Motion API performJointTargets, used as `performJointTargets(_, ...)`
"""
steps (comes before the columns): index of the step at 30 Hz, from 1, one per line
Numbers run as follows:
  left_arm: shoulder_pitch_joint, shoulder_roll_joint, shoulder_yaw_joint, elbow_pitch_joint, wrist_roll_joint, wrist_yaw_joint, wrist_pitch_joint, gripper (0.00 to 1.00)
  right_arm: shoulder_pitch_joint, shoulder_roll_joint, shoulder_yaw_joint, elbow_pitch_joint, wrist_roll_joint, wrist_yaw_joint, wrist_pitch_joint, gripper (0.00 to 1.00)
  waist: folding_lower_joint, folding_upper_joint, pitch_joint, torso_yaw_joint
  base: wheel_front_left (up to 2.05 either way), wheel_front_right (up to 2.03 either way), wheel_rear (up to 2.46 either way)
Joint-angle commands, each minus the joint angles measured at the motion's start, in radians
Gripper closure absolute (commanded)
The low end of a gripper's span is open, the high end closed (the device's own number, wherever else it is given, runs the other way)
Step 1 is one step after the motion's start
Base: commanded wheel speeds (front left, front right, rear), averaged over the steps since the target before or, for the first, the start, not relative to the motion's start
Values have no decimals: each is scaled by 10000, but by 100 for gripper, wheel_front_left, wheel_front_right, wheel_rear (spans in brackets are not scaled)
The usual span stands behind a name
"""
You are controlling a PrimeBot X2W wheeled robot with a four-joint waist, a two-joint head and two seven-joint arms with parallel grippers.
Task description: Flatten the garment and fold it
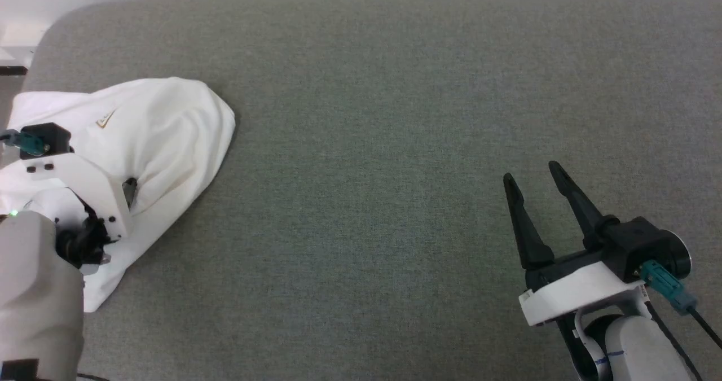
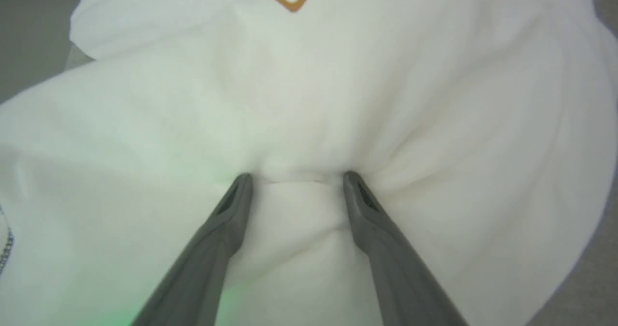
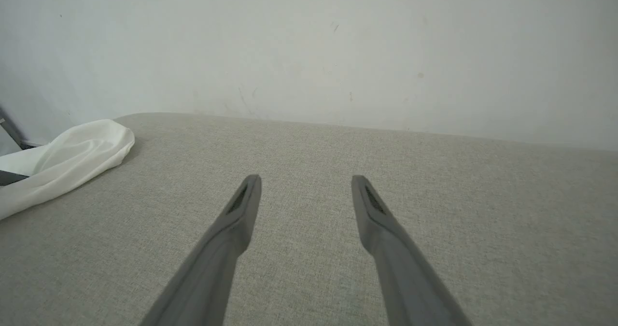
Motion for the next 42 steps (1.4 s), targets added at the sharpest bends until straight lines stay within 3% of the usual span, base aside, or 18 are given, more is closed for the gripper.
performJointTargets(1, -227, 104, -41, 382, -187, -54, 331, 0, -236, 17, 69, 35, 56, -8, -90, 0, -1, -1, 287, -174, 0, 0, 0)
performJointTargets(3, -286, 161, -69, 819, -362, -78, 873, 0, -308, 18, 125, 77, 87, -8, -122, 0, -1, -1, 347, -179, 0, 0, 0)
performJointTargets(4, -319, 183, -103, 1088, -442, -89, 1292, 11, -344, 18, 148, 96, 101, -8, -135, 0, -1, -1, 370, -180, 0, 0, 0)
performJointTargets(5, -375, 214, -164, 1316, -498, -101, 1705, 52, -376, 19, 166, 117, 113, -8, -147, 0, -1, -1, 380, -172, 0, 0, 0)
performJointTargets(7, -544, 267, -169, 1592, -673, -123, 2155, 100, -439, 19, 193, 144, 140, -8, -182, 0, -1, -1, 406, -149, 0, 0, 0)
performJointTargets(11, -877, 386, -300, 1835, -816, -165, 2415, 100, -501, 20, 190, 252, 193, -9, -262, 0, -1, -1, 322, -53, 0, 0, 0)
performJointTargets(14, -1183, 629, -466, 1737, -720, -166, 1966, 100, -503, 21, 214, 341, 282, -9, -411, 0, -1, -1, 99, 43, 0, 0, 0)
performJointTargets(21, -1861, 1145, -617, 1137, -304, 287, -163, 100, -287, 22, 257, 527, 587, -9, -905, 0, -1, -1, -856, 169, 0, 0, 0)
performJointTargets(26, -2242, 1244, -1001, 120, 365, 414, -2499, 100, 107, 22, -140, 735, 692, -9, -979, 0, -1, -1, -1699, 201, 0, 0, 0)
performJointTargets(34, -2541, 666, -1275, -932, 662, 693, -4913, 100, 514, 22, -796, 720, 735, -9, -991, 0, -1, -1, -2552, -363, 0, 0, 0)
performJointTargets(42, -2379, -653, -1806, -2320, 519, 736, -5653, 100, 935, 22, -1208, 533, 725, -9, -775, 0, -1, -1, -2920, -1392, 0, 0, 0)
